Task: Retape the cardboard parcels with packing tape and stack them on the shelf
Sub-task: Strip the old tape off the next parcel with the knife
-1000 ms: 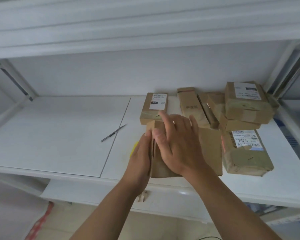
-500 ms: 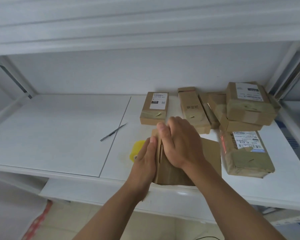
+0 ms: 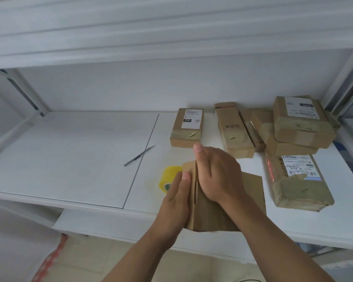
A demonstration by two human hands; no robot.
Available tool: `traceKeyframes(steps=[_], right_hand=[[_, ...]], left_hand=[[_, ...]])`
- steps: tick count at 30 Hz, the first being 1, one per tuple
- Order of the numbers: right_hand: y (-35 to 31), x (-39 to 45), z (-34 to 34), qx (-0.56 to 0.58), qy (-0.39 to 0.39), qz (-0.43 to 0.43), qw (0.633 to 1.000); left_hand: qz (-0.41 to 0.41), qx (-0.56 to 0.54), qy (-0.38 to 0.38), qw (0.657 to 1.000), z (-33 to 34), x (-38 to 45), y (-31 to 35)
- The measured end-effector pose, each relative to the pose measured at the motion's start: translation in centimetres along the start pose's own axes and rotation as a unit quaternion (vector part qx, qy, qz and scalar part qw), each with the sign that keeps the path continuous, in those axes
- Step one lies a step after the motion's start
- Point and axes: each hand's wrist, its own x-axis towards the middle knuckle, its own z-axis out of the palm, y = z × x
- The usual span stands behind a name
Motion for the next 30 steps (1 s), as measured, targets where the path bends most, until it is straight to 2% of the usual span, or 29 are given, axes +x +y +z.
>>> traceKeyframes(steps=[2, 4, 5, 7, 9, 11, 13, 15, 17, 20, 23, 28, 30], right_hand=[[0.0, 0.3, -0.2, 0.022, 0.012, 0.007, 1.000], [0.3, 1.2, -0.6, 0.081, 0.058, 0.056, 0.993], [0.5, 1.7, -0.9, 0.117, 0.090, 0.095, 0.984], [0.5, 2.2, -1.6, 0.165, 0.117, 0.157, 0.967], [0.6, 2.3, -2.4, 0.155, 0.060, 0.164, 0.972], [0.7, 2.4, -3.1, 0.204, -0.056, 0.168, 0.963], [0.4, 2.0, -3.4, 0.314, -0.147, 0.186, 0.919], [0.0, 1.2, -3.2, 0.396, -0.167, 0.210, 0.878], [-0.6, 0.8, -3.0, 0.425, -0.149, 0.219, 0.866], [-1.1, 0.4, -2.7, 0.431, -0.119, 0.219, 0.867], [-1.1, -0.1, -2.4, 0.463, -0.069, 0.237, 0.851], [-1.0, -0.5, -1.9, 0.508, 0.022, 0.336, 0.793], [-1.2, -0.8, -1.3, 0.505, 0.037, 0.372, 0.778]], left_hand=[[0.014, -0.001, -0.036, 0.999, -0.5, -0.1, 0.3], [0.037, -0.006, -0.076, 0.996, -0.9, 0.0, 0.4], [0.053, -0.015, -0.077, 0.996, -1.0, 0.0, 0.4], [0.088, -0.043, -0.029, 0.995, -0.6, 0.1, 0.6], [0.108, -0.100, 0.033, 0.989, -0.6, 0.5, 0.9], [0.090, -0.177, 0.085, 0.976, -1.1, 1.0, 1.4], [0.062, -0.191, 0.104, 0.974, -2.0, 1.5, 1.7], [0.046, -0.159, 0.102, 0.981, -2.4, 1.7, 1.9], [0.025, -0.130, 0.112, 0.985, -2.2, 1.4, 2.1], [0.011, -0.078, 0.135, 0.988, -2.1, 1.2, 2.8], [0.000, -0.036, 0.122, 0.992, -2.6, 1.4, 3.8], [0.089, 0.082, 0.034, 0.992, -3.5, 1.2, 3.4], [0.119, 0.162, 0.037, 0.979, -3.8, 1.4, 2.6]])
